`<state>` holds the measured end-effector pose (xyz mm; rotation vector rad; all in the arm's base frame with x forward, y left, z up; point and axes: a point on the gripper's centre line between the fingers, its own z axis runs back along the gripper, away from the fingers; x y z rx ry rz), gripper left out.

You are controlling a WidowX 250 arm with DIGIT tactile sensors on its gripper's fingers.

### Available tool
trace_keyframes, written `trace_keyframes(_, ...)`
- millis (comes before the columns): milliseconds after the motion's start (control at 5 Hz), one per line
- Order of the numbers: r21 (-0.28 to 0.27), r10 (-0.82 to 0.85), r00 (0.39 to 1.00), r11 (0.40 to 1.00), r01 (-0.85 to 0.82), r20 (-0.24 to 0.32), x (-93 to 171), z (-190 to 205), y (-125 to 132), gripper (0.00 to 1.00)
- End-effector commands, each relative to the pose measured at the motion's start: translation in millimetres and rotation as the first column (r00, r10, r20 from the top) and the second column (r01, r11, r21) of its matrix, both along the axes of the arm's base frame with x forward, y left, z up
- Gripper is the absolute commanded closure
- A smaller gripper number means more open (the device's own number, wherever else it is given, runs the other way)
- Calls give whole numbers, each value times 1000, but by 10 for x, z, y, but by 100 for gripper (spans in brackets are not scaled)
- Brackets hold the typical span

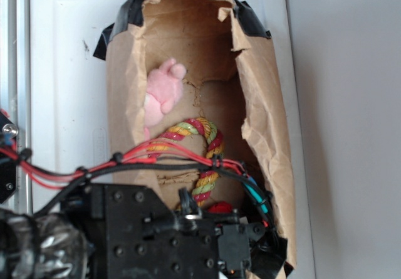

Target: Grab the red paper.

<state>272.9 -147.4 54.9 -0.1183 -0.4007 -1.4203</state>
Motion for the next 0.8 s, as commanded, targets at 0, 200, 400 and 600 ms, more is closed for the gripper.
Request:
trace_keyframes(0, -42, 107, 990, 994, -103, 88, -105, 197, -148, 100)
trace_keyframes(200, -85, 280, 956, 958, -273, 86, -95, 219, 144, 100)
trace_keyframes(400, -164, 483, 873, 868, -468, 67, 195, 693, 634, 100)
trace_keyframes(600, -150, 530, 842, 845, -513, 99, 344, 874, 1091, 100)
